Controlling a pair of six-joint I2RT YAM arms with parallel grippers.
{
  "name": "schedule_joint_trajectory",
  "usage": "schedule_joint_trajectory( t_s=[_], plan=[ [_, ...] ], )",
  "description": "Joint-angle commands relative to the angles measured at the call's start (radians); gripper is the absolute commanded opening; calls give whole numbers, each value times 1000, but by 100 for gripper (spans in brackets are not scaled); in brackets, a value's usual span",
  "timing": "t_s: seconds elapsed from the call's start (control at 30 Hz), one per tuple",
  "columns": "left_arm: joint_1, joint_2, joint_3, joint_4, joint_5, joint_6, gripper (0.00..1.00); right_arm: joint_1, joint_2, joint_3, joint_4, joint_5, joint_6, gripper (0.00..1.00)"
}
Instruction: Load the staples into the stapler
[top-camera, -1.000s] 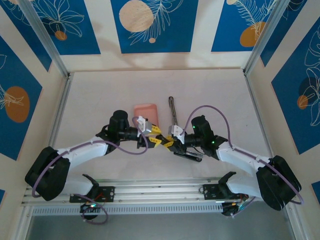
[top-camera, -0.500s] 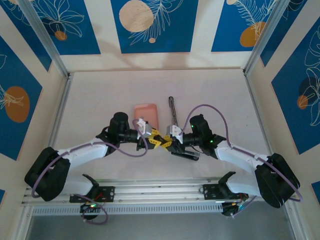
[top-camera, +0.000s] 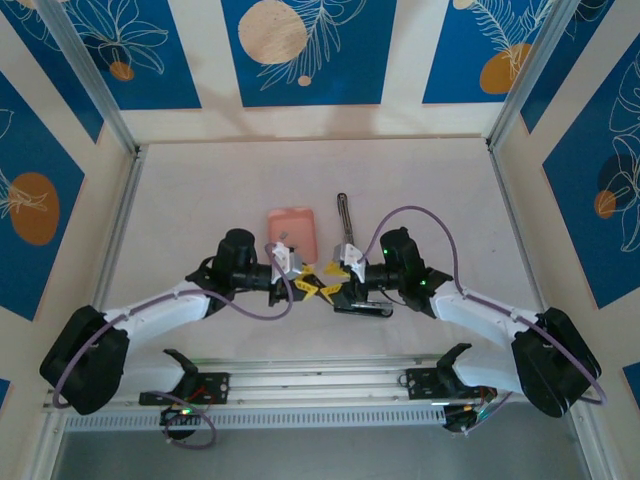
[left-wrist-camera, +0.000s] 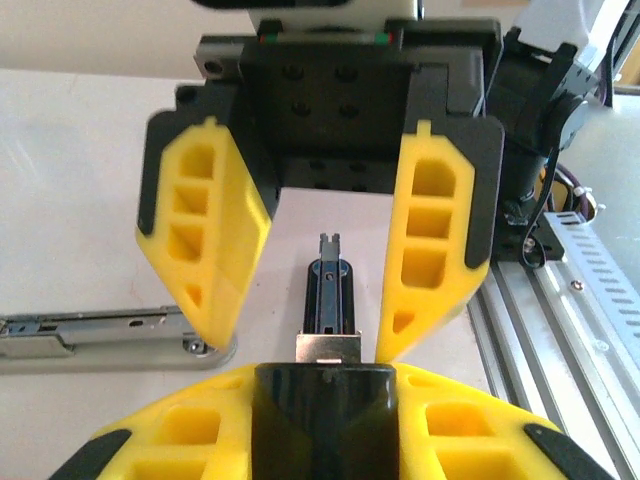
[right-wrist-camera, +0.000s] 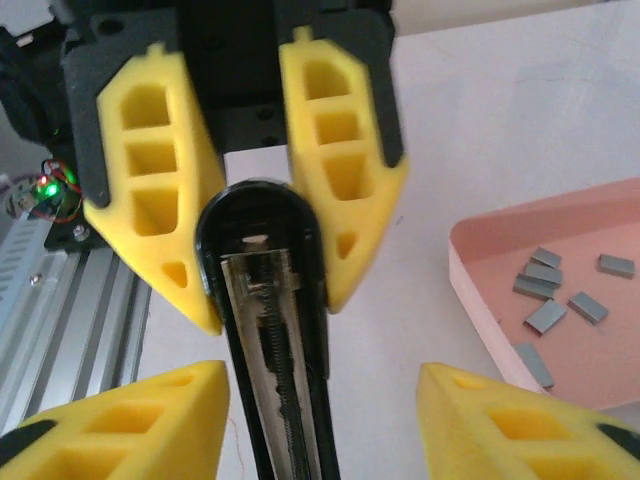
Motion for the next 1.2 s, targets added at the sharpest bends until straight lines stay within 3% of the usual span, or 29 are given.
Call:
schedule_joint_trajectory(
  t_s=[0.0, 0.2, 0.57, 0.83, 1.17],
  plan=[
    [-9, -60, 20, -80, -6, 71, 15, 5, -34, 32, -17, 42, 102, 56],
    [-8, -119, 50, -264, -74, 151, 15, 5, -82, 28, -75, 104, 299, 59],
    [2, -174, 125, -583, -223, 328, 14, 1, -85, 95, -387, 279, 861, 57],
    [10, -172, 164, -698, -263, 421, 15, -19, -75, 104, -626, 310, 1003, 52],
    [12, -157, 189, -739, -276, 457, 15, -93, 47, 76, -592, 157, 1066, 48]
  ],
)
